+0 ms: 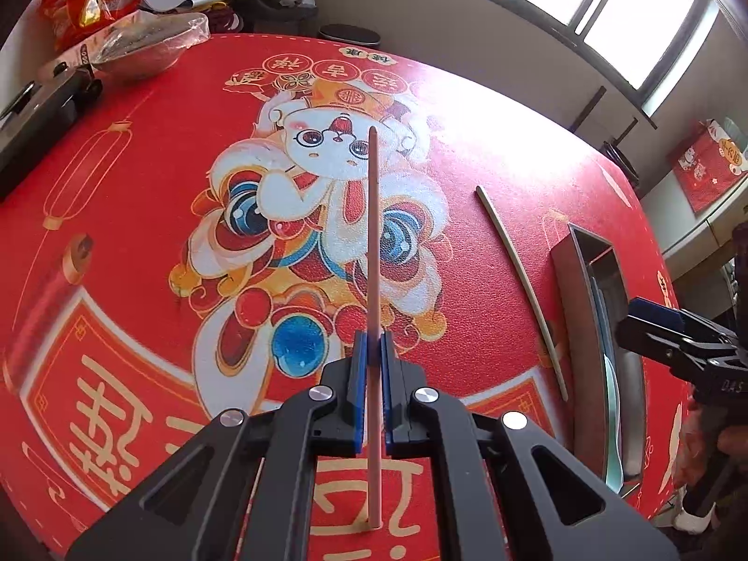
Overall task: Organize utensils
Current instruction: 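Close the right tool on the sage-green chopstick while the left tool lifts the pink chopstick, then lower the sage-green chopstick into the tray, open right tool while left carries pink chopstick, then lower the pink chopstick into the tray and open the left tool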
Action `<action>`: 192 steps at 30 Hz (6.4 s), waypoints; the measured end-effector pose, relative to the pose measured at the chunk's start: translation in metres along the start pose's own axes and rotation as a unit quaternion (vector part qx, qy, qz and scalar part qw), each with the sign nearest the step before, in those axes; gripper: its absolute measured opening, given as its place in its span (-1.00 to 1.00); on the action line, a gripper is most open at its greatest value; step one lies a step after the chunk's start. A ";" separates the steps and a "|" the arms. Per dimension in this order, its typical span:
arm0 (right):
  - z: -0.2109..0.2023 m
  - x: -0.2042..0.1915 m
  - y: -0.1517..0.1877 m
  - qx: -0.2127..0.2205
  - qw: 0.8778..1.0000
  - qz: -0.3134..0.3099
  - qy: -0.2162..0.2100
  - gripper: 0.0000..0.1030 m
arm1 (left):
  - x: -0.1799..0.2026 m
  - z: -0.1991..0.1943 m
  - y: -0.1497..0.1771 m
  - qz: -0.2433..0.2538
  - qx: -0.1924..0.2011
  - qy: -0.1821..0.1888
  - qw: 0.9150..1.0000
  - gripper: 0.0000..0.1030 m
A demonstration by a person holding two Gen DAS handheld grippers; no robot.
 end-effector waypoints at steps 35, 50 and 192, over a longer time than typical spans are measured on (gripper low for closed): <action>0.084 -0.022 -0.019 -0.045 0.991 0.066 0.105 -0.88 | -0.054 -0.003 0.010 -0.025 -0.023 0.064 0.997 -0.89; 0.029 -0.036 0.007 0.006 0.991 0.136 0.006 -0.88 | -0.027 -0.009 0.007 -0.010 -0.025 0.083 0.996 -0.90; -0.125 0.181 0.082 0.086 0.971 0.200 0.104 0.70 | 0.246 0.029 0.025 0.134 -0.089 0.129 0.978 -0.07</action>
Point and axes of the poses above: each gripper's, at about its wrist camera, not at the fingertips, and z roughly the way its jaws point, x to its right, y to its underside, the point moved 8 cm from there along z, roughly the way its jaws point, and after that the axes turned 5 degrees about y, right-handed, at the moved point
